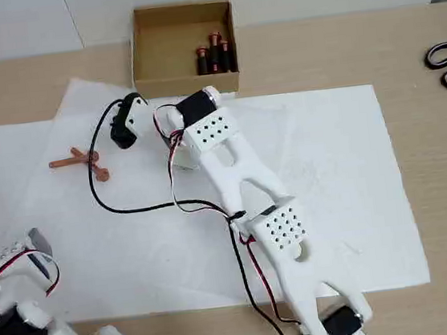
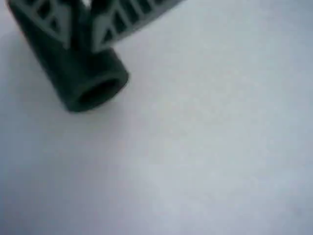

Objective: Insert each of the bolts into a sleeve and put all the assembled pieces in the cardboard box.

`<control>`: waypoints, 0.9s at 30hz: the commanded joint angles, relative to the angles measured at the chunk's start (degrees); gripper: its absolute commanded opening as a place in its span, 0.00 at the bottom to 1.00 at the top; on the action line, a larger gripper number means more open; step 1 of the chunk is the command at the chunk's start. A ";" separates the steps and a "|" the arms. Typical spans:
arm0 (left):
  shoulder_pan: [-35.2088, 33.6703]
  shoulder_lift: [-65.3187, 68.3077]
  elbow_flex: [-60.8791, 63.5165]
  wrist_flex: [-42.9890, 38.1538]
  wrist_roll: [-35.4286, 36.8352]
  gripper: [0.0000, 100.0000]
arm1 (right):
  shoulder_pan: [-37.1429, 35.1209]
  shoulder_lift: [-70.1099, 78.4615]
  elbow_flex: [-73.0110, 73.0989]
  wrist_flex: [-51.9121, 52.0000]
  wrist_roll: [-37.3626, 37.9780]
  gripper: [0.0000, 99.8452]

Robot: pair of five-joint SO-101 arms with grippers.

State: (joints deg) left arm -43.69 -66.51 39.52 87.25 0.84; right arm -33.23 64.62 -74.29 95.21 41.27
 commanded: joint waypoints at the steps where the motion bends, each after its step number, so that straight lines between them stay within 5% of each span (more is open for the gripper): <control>1: -0.09 -0.35 -1.63 -0.97 -0.18 0.23 | 0.04 0.66 0.97 0.75 -0.44 0.02; 10: -0.09 -0.35 -1.63 -0.97 -0.18 0.23 | 0.04 0.31 0.97 1.27 -1.93 0.03; 15: -0.09 -0.35 -1.63 -0.97 -0.18 0.23 | 0.04 -3.12 1.67 1.63 -1.93 0.13; 27: 0.00 -0.35 -1.63 -0.97 -0.18 0.23 | 0.04 -7.87 9.23 1.19 -0.79 0.10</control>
State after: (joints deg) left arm -43.69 -66.42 39.52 87.25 0.84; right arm -33.76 60.57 -65.23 96.18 40.13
